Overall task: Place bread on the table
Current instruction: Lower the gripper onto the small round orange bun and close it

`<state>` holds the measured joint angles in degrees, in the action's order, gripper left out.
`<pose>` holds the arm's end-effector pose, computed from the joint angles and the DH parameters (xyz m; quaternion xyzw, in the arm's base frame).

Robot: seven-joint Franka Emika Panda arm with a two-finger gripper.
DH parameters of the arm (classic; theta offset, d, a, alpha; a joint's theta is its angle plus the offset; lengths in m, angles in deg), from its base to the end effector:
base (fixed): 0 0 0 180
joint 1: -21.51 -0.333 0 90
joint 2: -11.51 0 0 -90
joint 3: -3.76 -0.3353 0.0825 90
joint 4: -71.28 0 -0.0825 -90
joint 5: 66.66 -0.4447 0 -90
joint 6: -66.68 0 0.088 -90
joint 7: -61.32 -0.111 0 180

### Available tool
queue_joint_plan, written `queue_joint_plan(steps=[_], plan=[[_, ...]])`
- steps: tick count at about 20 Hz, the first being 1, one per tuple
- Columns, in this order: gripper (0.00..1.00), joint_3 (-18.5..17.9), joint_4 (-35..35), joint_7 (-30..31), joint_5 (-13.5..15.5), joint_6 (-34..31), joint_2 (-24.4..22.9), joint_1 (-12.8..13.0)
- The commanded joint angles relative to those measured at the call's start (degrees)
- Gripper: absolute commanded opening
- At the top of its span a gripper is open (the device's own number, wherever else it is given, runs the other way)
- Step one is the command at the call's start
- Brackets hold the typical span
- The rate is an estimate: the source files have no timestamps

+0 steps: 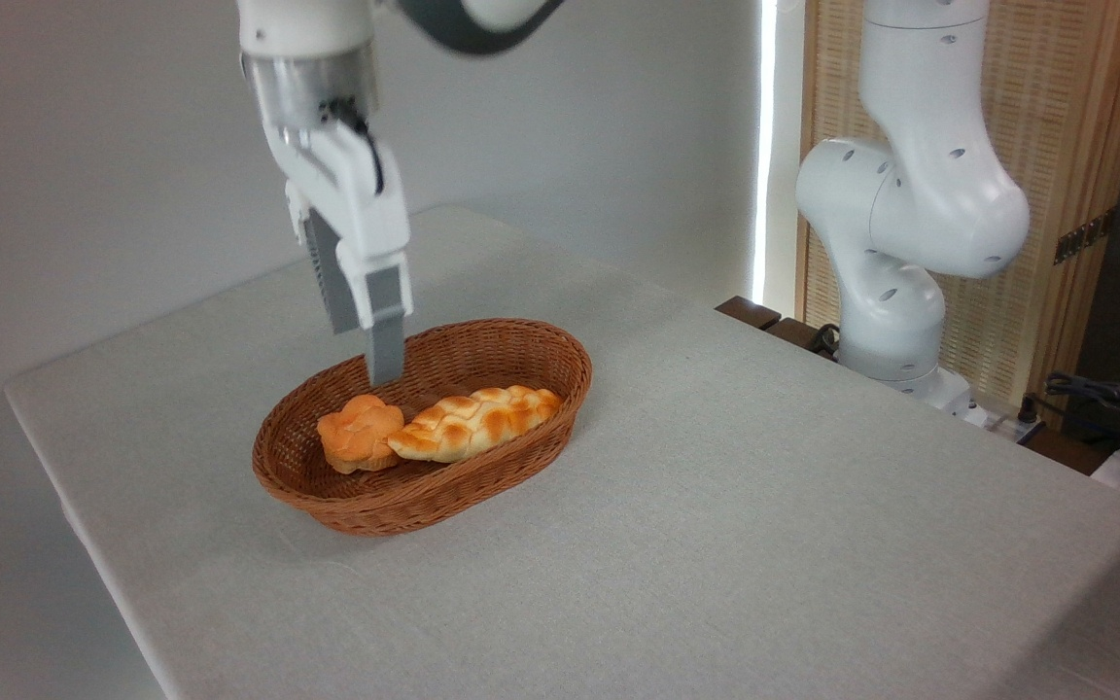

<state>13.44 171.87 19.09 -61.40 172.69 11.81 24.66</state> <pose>0.6167 -0.1480 0.5626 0.8899 -0.4518 0.0546 0.0323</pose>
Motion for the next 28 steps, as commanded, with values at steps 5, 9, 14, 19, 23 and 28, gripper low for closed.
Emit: queue_joint_plan(steps=[5, 9, 14, 19, 23, 28], plan=[[1.00, 3.34, 13.30, -0.48, 0.89, 17.02, 0.84, 2.21], [1.00, 4.65, 14.19, -0.48, 0.89, 20.28, 3.30, 2.65], [0.60, 5.36, 14.54, -0.48, 0.45, 23.71, 4.80, 2.65], [0.47, 5.36, 14.54, -0.57, 0.46, 23.72, 4.80, 2.57], [0.47, 5.36, 14.54, -0.66, 0.45, 23.72, 4.80, 2.65], [0.43, 4.74, 13.41, -0.31, 0.37, 22.75, 3.92, 2.48]])
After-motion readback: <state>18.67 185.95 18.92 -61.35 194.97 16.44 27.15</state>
